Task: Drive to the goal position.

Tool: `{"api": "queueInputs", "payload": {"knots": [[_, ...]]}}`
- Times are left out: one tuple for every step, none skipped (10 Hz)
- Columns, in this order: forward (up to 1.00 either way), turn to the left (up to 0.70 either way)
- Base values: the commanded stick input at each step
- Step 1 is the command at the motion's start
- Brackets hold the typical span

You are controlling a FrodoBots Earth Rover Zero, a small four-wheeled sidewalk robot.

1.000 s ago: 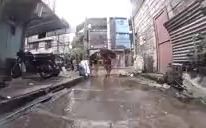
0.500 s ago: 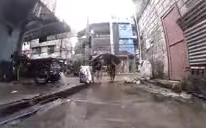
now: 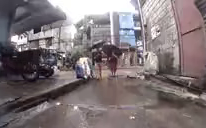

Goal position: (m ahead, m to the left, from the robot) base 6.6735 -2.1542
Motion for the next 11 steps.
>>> {"api": "queueInputs", "payload": {"knots": [[0.99,0.0],[0.99,0.0],[0.0,0.0],[0.0,0.0],[0.0,0.0],[0.0,0.0],[0.0,0.0],[0.0,0.0],[0.0,0.0],[0.0,0.0],[0.0,0.0]]}}
